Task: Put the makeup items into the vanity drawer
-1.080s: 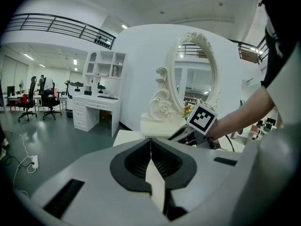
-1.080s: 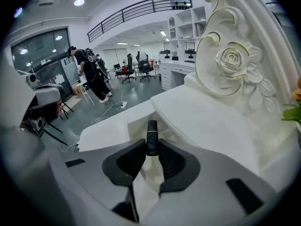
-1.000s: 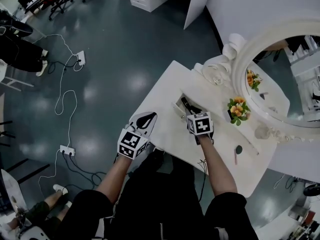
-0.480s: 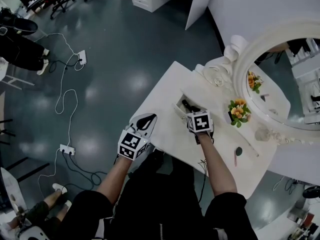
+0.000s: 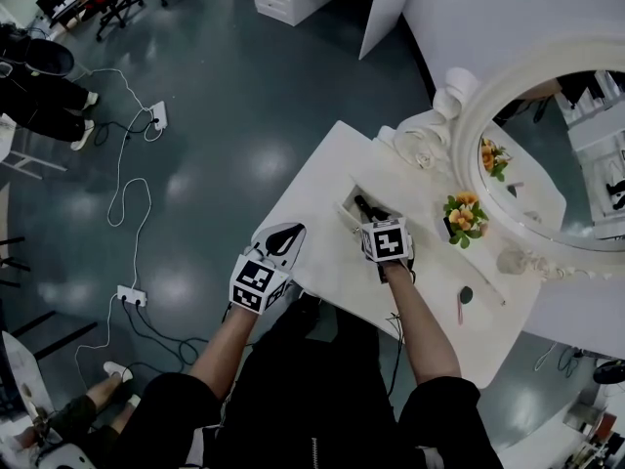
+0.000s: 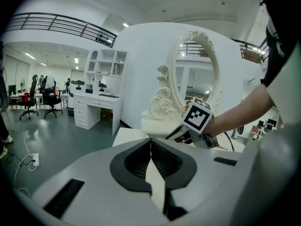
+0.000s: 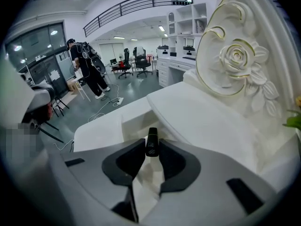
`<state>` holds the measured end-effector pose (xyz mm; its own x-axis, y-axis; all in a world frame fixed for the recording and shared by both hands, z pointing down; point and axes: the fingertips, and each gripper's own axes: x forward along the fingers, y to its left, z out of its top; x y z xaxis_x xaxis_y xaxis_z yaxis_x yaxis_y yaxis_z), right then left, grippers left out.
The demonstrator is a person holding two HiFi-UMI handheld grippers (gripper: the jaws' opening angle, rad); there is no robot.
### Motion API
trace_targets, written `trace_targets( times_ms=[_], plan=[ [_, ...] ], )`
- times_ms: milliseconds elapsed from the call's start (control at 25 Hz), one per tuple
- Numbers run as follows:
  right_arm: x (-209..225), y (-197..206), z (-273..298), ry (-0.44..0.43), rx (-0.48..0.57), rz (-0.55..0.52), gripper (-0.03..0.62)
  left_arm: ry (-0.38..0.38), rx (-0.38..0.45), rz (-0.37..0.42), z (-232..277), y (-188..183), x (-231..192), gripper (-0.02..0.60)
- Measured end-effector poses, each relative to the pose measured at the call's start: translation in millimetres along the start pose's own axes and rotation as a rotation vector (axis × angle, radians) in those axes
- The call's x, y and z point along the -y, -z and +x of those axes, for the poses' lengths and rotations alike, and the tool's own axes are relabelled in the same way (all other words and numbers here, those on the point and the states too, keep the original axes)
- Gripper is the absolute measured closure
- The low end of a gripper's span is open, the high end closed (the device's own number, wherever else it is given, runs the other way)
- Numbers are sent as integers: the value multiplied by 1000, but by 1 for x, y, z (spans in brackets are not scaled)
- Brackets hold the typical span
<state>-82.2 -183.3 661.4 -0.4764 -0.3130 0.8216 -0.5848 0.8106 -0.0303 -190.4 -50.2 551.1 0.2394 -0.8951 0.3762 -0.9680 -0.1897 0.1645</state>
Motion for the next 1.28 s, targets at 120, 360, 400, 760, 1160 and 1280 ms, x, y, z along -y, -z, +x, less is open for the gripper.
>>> trace_targets(
  times_ms=[120, 360, 400, 760, 1160, 1280],
  plan=[
    [0, 2, 0, 1, 6, 10, 496, 5, 1, 3, 1, -1, 1, 560],
    [2, 5, -7, 6, 40, 27, 509, 18, 2, 12, 4, -4, 4, 560],
    [3, 5, -9, 8, 51, 24, 522, 21, 3, 14, 5, -5, 5, 560],
    [6, -5, -42, 7, 188, 26, 588, 68, 10, 47, 16, -18, 18, 560],
    [16, 6, -91, -10, 314, 117, 589, 162, 19, 101, 43, -38, 54, 560],
    [29, 18, -106, 20, 338, 151, 589, 203, 20, 118, 54, -44, 70, 560]
  ],
)
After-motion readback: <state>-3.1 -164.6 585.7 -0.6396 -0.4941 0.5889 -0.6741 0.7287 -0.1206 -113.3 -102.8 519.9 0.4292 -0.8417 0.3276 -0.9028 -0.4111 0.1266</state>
